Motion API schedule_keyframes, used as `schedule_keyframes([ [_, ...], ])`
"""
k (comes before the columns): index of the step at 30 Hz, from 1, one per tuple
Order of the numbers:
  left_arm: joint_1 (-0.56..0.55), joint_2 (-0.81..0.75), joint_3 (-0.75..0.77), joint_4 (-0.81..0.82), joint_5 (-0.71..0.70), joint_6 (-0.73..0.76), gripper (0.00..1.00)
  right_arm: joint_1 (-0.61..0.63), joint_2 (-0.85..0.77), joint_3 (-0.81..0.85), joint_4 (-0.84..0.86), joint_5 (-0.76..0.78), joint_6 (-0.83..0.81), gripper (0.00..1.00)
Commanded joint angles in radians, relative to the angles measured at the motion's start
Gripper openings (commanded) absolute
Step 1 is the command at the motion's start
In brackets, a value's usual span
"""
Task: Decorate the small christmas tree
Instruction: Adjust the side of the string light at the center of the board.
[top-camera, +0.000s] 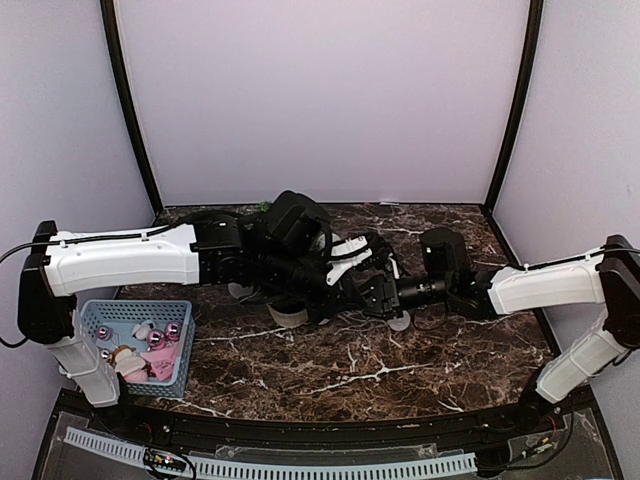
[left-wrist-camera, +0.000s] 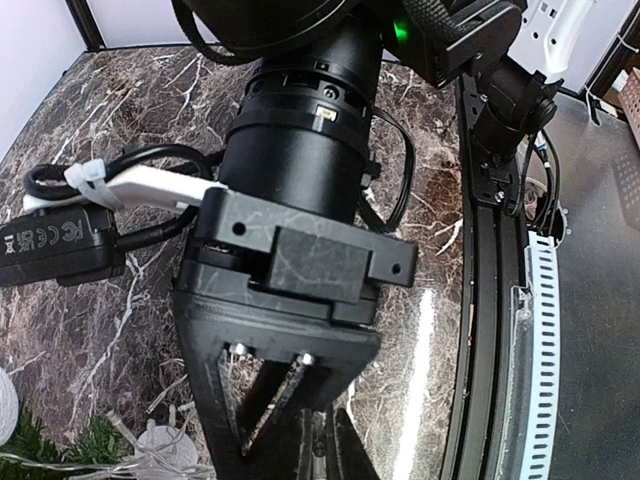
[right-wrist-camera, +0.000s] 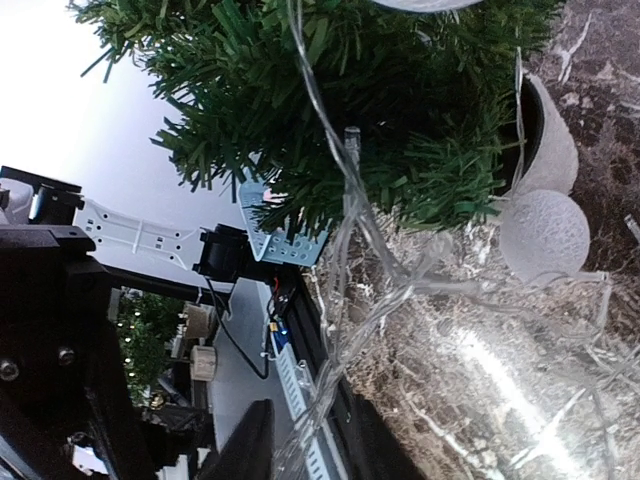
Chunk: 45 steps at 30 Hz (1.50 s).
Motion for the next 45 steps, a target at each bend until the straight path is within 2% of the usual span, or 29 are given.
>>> schedule_keyframes([
  [1, -0.003, 0.003, 0.025, -0.007, -0.014, 0.031, 0.02, 0.015, -0.012, 0.026, 0.113, -0.067, 0.053, 0.14],
  [3, -0.002, 0.002, 0.025, -0.009, -0.024, 0.033, 0.04, 0.015, -0.02, 0.023, 0.131, -0.073, 0.072, 0.0],
  [6, 0.001, 0.002, 0.031, -0.012, -0.043, 0.029, 0.09, 0.013, -0.032, 0.018, 0.15, -0.069, 0.092, 0.0],
  [8, 0.008, -0.004, 0.035, -0.014, -0.062, 0.009, 0.22, 0.011, -0.041, 0.015, 0.145, -0.046, 0.093, 0.0],
  [11, 0.022, -0.034, 0.028, -0.005, -0.089, -0.023, 0.58, 0.004, -0.06, 0.01, 0.121, 0.003, 0.091, 0.0],
  [12, 0.024, -0.057, 0.02, -0.002, -0.093, -0.046, 0.66, 0.0, -0.07, 0.007, 0.112, 0.018, 0.089, 0.0],
  [16, 0.042, -0.14, -0.01, 0.029, -0.119, -0.161, 0.74, -0.013, -0.121, -0.003, 0.044, 0.082, 0.059, 0.0],
  [19, 0.093, -0.166, -0.005, 0.028, -0.132, -0.331, 0.74, -0.017, -0.154, -0.005, -0.016, 0.119, 0.026, 0.0],
  [23, 0.136, -0.128, 0.017, 0.003, -0.159, -0.524, 0.61, -0.018, -0.182, -0.006, -0.062, 0.144, -0.002, 0.0],
  [27, 0.145, -0.079, 0.035, 0.009, -0.174, -0.624, 0.46, -0.018, -0.195, -0.008, -0.069, 0.152, -0.01, 0.0],
  [31, 0.145, -0.043, 0.052, -0.007, -0.211, -0.665, 0.39, -0.019, -0.196, -0.001, -0.071, 0.151, -0.027, 0.0],
  [45, 0.147, 0.027, 0.066, -0.026, -0.34, -0.708, 0.31, -0.017, -0.193, -0.001, -0.045, 0.109, -0.049, 0.0],
])
